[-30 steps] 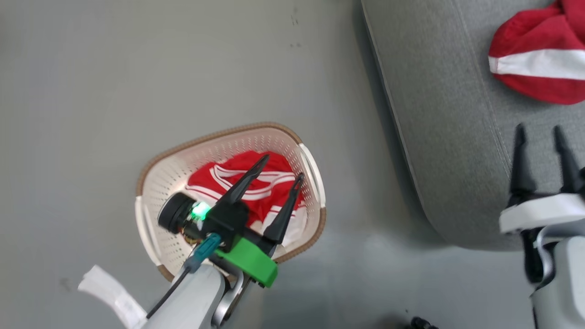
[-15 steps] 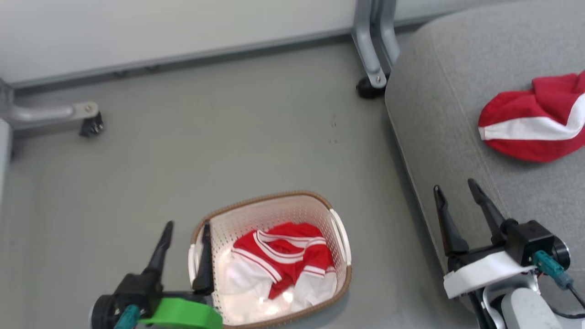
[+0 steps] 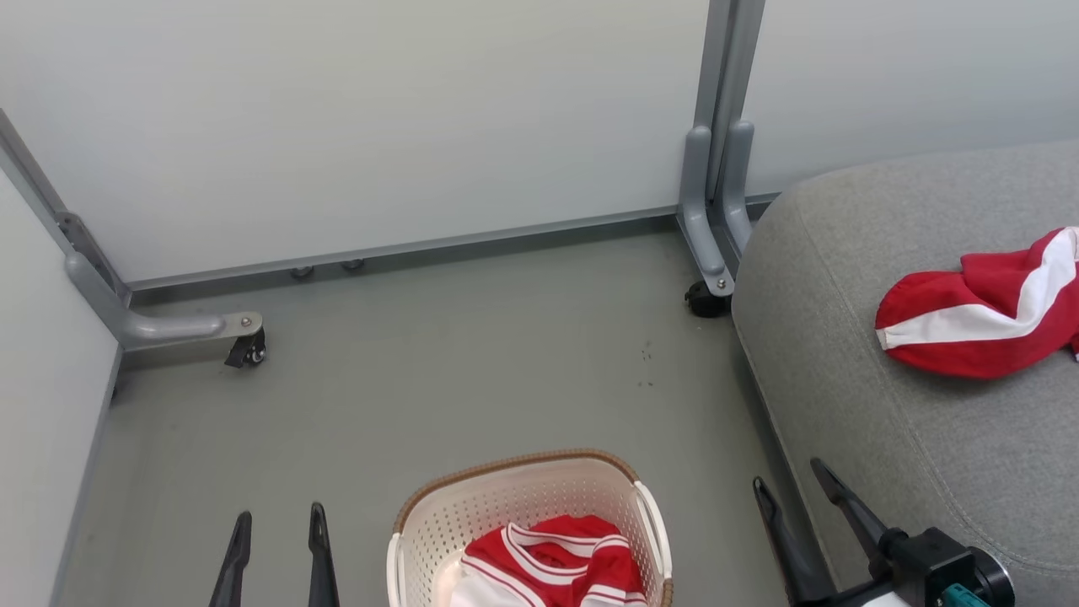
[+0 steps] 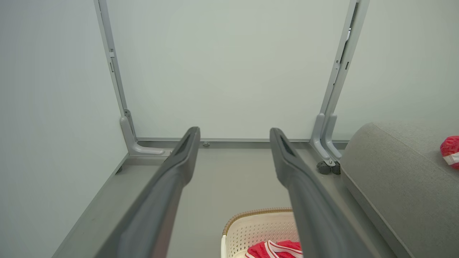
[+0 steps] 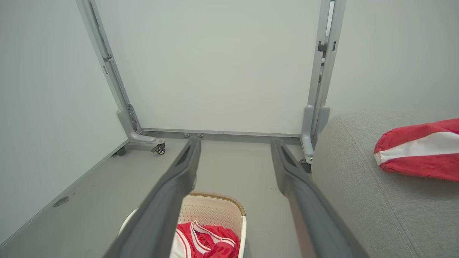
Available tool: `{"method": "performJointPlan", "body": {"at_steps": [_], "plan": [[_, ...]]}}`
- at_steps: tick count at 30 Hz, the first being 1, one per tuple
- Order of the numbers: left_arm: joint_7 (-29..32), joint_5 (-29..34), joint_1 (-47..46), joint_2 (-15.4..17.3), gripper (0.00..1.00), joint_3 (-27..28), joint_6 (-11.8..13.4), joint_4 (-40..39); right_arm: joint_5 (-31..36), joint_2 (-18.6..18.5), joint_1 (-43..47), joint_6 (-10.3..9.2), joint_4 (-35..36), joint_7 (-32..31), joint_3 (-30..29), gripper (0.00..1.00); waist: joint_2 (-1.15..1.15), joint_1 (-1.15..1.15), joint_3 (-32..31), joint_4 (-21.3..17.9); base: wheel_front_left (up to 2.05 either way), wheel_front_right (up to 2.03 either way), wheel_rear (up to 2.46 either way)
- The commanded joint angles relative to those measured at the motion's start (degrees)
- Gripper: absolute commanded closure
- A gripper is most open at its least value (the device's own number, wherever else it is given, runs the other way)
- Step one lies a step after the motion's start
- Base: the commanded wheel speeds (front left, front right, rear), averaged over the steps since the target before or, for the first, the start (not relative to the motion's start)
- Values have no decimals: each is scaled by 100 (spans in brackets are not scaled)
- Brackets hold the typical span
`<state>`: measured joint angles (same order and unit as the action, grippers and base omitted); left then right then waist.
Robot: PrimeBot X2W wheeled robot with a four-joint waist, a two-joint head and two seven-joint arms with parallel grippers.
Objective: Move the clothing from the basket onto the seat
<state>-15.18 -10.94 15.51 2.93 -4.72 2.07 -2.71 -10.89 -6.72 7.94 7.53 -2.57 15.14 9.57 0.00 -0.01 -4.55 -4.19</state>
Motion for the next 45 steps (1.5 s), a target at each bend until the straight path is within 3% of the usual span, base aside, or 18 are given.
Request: {"method": "performJointPlan", "body": {"at_steps": [1,9,26,45], "plan": [[6,51,209,-4,0,-20,39,-10,-23,-44,142,-8,29,1,15,0,0,1,-335,-20,0,0,0],[6,235,695,-2,0,-139,142,4,30,-2,395,-8,-7,2,-6,0,0,1,-498,-100,0,0,0],[6,175,375,-2,0,-65,8,165,31,116,232,-8,1,2,-39,0,0,1,-422,-127,0,0,0],[6,250,332,-2,0,-164,26,202,26,87,236,-8,6,2,-95,0,0,1,-375,-118,0,0,0]]}}
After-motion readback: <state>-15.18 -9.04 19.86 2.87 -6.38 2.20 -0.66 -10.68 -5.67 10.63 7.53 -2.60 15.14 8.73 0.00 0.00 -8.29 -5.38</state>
